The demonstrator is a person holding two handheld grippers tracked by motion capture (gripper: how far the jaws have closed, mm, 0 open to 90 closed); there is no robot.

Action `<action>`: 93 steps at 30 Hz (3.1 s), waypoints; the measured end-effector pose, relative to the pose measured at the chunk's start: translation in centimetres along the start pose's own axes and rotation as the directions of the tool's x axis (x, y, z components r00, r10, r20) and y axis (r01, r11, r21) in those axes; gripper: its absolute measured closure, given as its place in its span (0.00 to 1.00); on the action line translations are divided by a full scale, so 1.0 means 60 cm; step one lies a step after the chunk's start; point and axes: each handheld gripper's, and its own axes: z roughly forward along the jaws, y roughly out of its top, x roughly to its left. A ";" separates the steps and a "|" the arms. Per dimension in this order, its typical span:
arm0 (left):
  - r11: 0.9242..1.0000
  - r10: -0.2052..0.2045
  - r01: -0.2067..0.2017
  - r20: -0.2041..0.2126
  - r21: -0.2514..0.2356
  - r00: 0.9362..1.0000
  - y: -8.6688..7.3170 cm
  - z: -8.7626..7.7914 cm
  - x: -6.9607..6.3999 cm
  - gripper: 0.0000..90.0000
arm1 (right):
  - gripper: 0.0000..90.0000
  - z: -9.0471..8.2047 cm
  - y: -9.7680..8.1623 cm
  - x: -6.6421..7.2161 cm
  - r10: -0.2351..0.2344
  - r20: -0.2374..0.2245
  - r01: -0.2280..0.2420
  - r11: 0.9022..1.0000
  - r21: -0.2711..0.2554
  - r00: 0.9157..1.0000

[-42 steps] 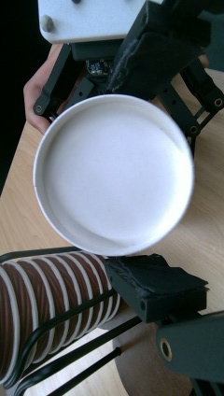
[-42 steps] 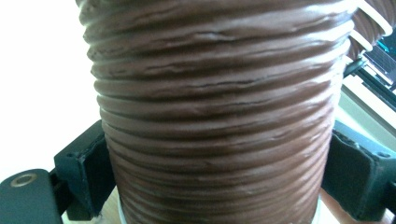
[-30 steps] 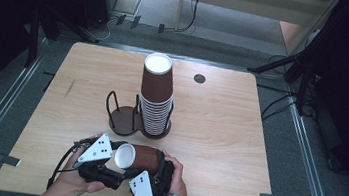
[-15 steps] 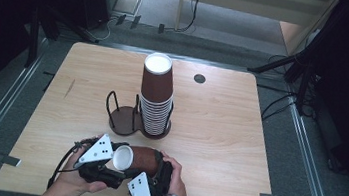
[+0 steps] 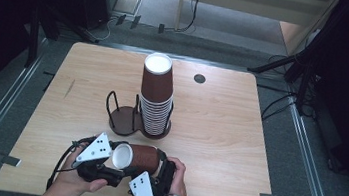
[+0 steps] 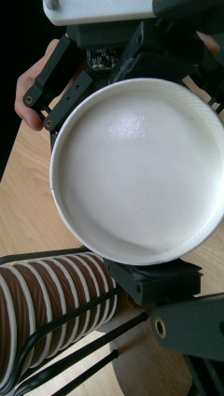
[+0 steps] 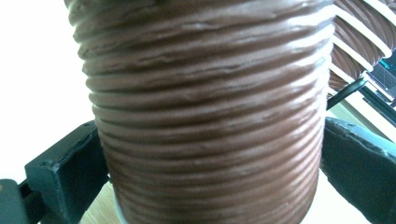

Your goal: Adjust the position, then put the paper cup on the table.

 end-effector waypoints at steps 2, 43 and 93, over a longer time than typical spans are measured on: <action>1.000 0.008 -0.008 -0.005 0.010 1.000 0.000 0.001 0.000 0.25 | 0.00 -0.001 0.002 -0.001 0.004 -0.016 -0.004 1.000 0.000 1.000; 0.996 -0.057 0.057 -0.006 -0.069 0.998 0.002 -0.023 0.024 0.25 | 0.00 -0.012 0.015 -0.015 0.041 -0.034 -0.042 0.998 -0.035 0.999; 0.917 -0.097 -0.009 -0.245 -0.399 0.965 -0.013 -0.050 0.030 0.25 | 0.19 -0.001 0.008 -0.114 0.581 0.144 -0.593 0.802 0.065 0.801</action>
